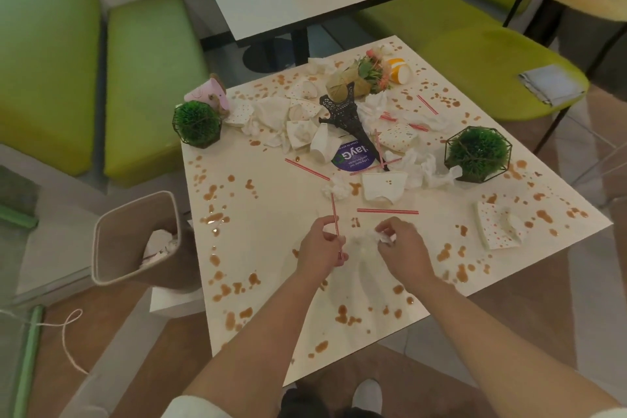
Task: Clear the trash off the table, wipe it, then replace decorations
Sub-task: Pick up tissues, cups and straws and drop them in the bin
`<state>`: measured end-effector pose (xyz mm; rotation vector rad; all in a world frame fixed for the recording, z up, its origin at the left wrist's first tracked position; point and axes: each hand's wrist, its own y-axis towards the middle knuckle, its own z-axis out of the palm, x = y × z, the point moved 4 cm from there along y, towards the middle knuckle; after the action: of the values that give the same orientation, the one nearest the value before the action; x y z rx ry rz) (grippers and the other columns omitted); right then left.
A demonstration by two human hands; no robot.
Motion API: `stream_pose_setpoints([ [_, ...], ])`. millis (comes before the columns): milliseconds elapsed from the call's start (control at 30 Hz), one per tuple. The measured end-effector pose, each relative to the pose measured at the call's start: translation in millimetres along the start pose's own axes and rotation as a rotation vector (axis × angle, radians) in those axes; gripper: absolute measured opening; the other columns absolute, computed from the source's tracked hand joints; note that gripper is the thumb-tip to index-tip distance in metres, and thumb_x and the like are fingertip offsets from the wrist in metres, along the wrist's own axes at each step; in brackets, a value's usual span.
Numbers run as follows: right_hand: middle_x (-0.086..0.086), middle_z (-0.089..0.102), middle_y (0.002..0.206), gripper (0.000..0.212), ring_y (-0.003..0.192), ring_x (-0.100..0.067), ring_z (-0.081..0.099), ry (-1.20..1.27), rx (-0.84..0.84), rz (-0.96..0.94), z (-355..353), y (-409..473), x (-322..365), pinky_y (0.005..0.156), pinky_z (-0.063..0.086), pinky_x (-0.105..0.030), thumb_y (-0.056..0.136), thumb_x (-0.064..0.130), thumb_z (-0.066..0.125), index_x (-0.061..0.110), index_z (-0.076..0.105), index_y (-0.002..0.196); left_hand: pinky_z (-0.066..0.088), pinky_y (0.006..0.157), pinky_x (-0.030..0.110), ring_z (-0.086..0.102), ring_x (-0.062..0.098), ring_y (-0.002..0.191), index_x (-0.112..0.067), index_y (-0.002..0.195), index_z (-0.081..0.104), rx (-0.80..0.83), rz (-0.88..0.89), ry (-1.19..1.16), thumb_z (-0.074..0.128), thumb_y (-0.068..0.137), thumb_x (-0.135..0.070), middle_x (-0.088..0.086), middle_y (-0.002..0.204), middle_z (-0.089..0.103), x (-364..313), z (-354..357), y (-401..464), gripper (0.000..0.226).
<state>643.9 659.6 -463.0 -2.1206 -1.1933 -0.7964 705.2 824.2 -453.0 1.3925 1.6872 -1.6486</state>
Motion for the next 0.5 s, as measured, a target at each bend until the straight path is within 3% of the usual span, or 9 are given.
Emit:
stream_pose_setpoints([
  [167,0.008,0.060,0.092,0.017,0.070,-0.008,0.055,0.241,0.057,0.010,35,3,65,0.053,0.042,-0.015,0.089,0.009,0.063,0.025,0.067,0.094,0.058,0.080,0.038,0.070,0.020,0.077,-0.030,0.121,0.056,-0.136,0.053,-0.035,0.058,0.094,-0.015,0.000,0.079,0.064,6,-54,0,0.032],
  [333,0.009,0.060,0.088,0.010,0.062,-0.005,0.053,0.324,0.135,-0.016,84,1,123,0.054,0.051,-0.026,0.087,0.015,0.069,0.024,0.070,0.089,0.056,0.078,0.039,0.068,0.024,0.083,-0.033,0.121,0.053,-0.291,0.064,-0.079,0.057,0.095,-0.019,-0.001,0.078,0.064,18,-126,-2,0.030],
  [500,0.010,0.059,0.091,0.011,0.079,-0.007,0.058,0.378,0.260,0.014,144,-1,179,0.066,0.049,-0.026,0.085,0.015,0.070,0.022,0.069,0.094,0.056,0.069,0.035,0.067,0.018,0.073,-0.034,0.120,0.052,-0.384,0.031,-0.139,0.058,0.097,-0.022,0.005,0.086,0.062,32,-206,-3,0.027],
])
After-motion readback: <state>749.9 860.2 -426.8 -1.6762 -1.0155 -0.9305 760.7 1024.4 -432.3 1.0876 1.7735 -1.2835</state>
